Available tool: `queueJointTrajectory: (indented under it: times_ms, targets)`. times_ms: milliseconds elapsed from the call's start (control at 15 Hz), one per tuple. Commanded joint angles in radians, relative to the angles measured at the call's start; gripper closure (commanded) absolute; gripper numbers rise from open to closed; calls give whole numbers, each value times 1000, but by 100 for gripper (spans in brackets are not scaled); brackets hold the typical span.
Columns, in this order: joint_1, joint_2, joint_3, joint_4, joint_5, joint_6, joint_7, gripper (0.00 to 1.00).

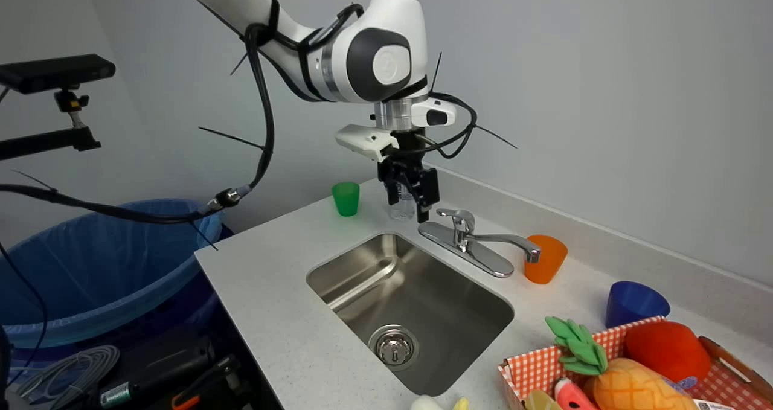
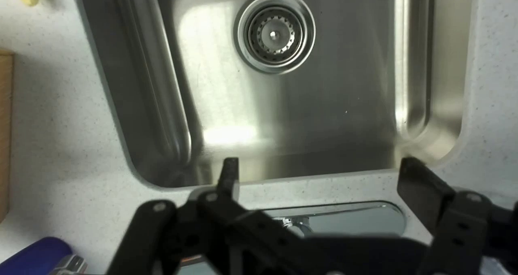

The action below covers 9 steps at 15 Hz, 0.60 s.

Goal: Pull out the handle of the tap

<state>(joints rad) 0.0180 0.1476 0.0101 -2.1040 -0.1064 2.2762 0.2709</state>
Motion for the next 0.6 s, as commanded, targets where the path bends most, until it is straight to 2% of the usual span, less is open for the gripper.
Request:
queueJointTrajectory:
  times_ms: [0, 400, 467, 533]
  targets:
    - [4, 60, -28, 20, -34, 119, 27, 0]
    - [20, 125, -47, 24, -47, 258, 8, 1]
    - [22, 132, -48, 25, -49, 270, 5, 25]
    - [23, 137, -51, 26, -53, 283, 3, 25]
